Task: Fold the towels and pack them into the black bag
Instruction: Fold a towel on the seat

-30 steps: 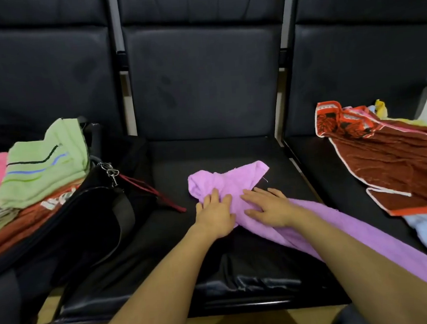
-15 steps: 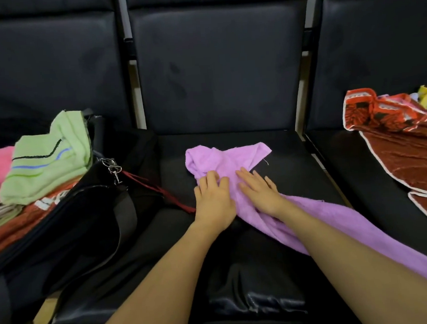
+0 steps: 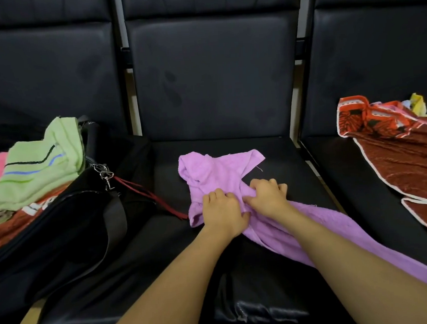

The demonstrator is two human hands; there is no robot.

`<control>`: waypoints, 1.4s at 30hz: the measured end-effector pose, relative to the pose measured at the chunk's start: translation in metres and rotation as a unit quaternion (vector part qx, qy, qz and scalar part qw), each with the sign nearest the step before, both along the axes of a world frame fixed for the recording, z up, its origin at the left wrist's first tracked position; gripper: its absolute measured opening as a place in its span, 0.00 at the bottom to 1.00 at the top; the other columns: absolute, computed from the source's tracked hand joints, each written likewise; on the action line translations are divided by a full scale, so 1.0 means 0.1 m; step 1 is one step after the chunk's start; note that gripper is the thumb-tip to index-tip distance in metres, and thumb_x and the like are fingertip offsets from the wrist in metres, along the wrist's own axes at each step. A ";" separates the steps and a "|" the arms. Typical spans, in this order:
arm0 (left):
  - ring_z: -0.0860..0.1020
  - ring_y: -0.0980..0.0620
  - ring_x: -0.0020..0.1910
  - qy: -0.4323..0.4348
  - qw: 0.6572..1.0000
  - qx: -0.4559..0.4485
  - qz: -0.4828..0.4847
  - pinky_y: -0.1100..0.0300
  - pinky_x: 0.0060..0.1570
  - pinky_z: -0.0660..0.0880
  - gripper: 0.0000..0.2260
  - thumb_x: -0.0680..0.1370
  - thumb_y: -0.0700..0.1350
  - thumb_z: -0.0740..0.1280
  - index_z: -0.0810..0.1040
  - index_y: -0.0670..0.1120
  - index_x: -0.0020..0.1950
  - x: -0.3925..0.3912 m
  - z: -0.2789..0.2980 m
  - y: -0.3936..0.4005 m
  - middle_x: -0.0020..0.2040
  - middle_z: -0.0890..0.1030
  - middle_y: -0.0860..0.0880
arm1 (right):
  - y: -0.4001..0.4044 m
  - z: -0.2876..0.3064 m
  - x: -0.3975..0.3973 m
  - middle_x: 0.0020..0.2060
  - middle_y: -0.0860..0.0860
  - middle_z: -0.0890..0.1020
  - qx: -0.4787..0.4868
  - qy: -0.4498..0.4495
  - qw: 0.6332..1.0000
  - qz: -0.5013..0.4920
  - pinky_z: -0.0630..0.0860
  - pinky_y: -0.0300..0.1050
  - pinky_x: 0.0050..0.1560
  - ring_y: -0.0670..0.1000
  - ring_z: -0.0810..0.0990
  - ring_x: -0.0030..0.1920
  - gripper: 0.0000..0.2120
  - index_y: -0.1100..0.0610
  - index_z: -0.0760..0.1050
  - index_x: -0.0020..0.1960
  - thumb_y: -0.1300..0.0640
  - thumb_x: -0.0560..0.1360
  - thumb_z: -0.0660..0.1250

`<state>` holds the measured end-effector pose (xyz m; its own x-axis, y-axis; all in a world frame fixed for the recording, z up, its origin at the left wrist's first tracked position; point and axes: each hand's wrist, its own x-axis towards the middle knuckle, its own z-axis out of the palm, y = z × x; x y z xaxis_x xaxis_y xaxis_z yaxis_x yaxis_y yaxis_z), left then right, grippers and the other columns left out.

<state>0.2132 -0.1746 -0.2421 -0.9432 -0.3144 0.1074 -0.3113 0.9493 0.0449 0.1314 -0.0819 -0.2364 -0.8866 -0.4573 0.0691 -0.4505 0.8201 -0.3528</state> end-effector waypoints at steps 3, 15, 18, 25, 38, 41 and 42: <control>0.72 0.44 0.57 0.011 1.000 -0.015 -0.023 0.54 0.58 0.63 0.15 0.79 0.48 0.57 0.71 0.42 0.61 0.03 0.02 0.01 0.59 0.75 0.43 | 0.04 0.06 0.06 0.31 0.47 0.70 -0.074 -0.022 0.996 0.045 0.62 0.46 0.44 0.54 0.70 0.39 0.13 0.52 0.61 0.36 0.56 0.75 0.62; 0.75 0.41 0.53 0.217 0.951 0.187 0.116 0.52 0.49 0.69 0.14 0.78 0.34 0.54 0.64 0.41 0.63 0.17 0.57 -0.27 0.58 0.75 0.42 | 0.21 0.35 0.12 0.46 0.58 0.74 -0.154 0.229 0.956 -0.096 0.65 0.48 0.39 0.59 0.74 0.43 0.07 0.63 0.71 0.47 0.68 0.73 0.56; 0.75 0.41 0.48 0.233 0.929 0.258 0.126 0.51 0.47 0.70 0.13 0.76 0.32 0.53 0.64 0.40 0.59 0.26 0.59 -0.33 0.54 0.76 0.40 | 0.14 0.26 0.20 0.40 0.58 0.76 -0.101 0.263 0.959 0.023 0.67 0.49 0.39 0.60 0.74 0.39 0.14 0.61 0.76 0.40 0.61 0.67 0.51; 0.75 0.39 0.55 0.201 0.902 0.341 0.174 0.53 0.49 0.70 0.13 0.76 0.32 0.54 0.74 0.35 0.57 0.30 0.48 -0.46 0.57 0.76 0.36 | -0.01 0.12 0.42 0.31 0.51 0.77 -0.101 0.055 0.990 0.086 0.60 0.46 0.51 0.55 0.76 0.38 0.24 0.58 0.74 0.36 0.43 0.69 0.45; 0.78 0.40 0.48 0.204 0.931 0.246 0.174 0.53 0.44 0.72 0.17 0.82 0.52 0.54 0.74 0.40 0.47 0.30 0.44 -0.50 0.48 0.80 0.41 | -0.11 0.16 0.33 0.38 0.48 0.74 0.013 0.029 0.999 -0.022 0.53 0.46 0.49 0.54 0.72 0.54 0.08 0.51 0.70 0.42 0.50 0.78 0.58; 0.77 0.41 0.45 0.272 0.894 0.316 0.162 0.58 0.39 0.64 0.15 0.83 0.48 0.56 0.72 0.40 0.42 0.31 0.53 -0.52 0.45 0.79 0.38 | -0.10 0.28 0.34 0.31 0.48 0.72 -0.118 0.051 0.990 -0.050 0.55 0.45 0.50 0.56 0.75 0.46 0.04 0.53 0.65 0.47 0.56 0.80 0.54; 0.76 0.43 0.44 0.296 0.882 0.329 0.159 0.61 0.38 0.62 0.15 0.83 0.46 0.56 0.72 0.39 0.42 0.32 0.58 -0.52 0.46 0.79 0.38 | -0.09 0.34 0.35 0.30 0.47 0.71 -0.168 0.059 0.982 -0.060 0.57 0.45 0.53 0.56 0.74 0.42 0.04 0.54 0.64 0.47 0.57 0.81 0.54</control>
<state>0.2451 -0.2270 -0.1844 -0.6353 -0.7317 0.2470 -0.2941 0.5250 0.7986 0.1660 -0.0908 -0.2025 -0.9094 -0.2839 0.3040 -0.4119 0.7158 -0.5638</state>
